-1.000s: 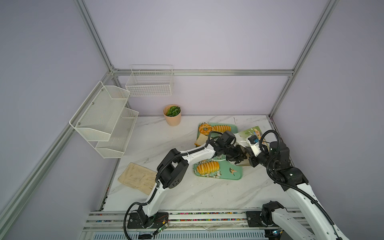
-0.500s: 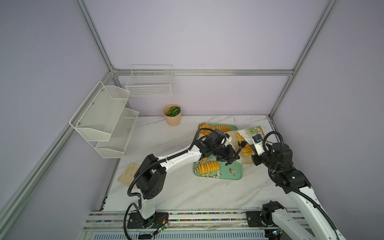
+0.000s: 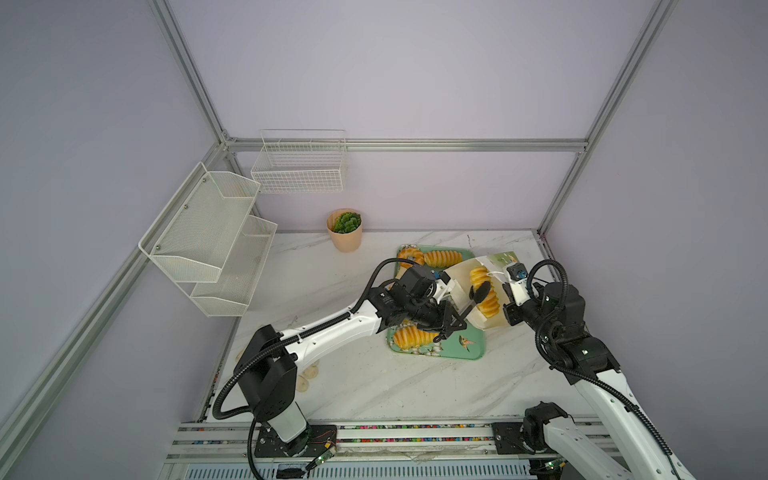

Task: Take the fake bread out of the paper bag
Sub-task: 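Pull the pastry out with the left tongs while the right gripper holds the bag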

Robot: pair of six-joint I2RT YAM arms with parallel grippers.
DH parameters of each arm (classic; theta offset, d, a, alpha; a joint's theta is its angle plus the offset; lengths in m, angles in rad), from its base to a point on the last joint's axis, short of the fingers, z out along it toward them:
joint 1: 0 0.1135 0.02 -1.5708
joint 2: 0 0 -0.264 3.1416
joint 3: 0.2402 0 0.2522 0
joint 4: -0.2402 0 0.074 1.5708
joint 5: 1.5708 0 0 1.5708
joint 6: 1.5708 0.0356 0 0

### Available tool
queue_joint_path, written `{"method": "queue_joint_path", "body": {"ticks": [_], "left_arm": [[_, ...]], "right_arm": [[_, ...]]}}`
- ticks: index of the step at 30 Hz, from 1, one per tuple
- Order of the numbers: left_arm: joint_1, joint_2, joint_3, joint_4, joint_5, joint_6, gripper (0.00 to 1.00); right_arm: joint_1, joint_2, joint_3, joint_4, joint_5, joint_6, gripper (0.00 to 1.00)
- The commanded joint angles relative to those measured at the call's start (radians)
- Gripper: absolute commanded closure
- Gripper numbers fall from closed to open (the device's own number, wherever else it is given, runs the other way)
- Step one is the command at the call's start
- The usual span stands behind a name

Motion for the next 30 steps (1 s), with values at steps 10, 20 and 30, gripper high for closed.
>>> {"method": "queue_joint_path", "body": {"ticks": [10, 20, 30], "left_arm": [[-0.001, -0.192, -0.165, 0.147, -0.086, 0.126, 1.00], [0.002, -0.336, -0.221, 0.206, -0.214, 0.151, 1.00], [0.002, -0.478, -0.239, 0.222, -0.252, 0.207, 1.00]], "right_arm": [[0.002, 0.007, 0.026, 0.042, 0.054, 0.042, 1.00], [0.002, 0.001, 0.016, 0.054, 0.054, 0.047, 1.00], [0.002, 0.019, 0.053, 0.058, 0.119, 0.112, 1.00]]}}
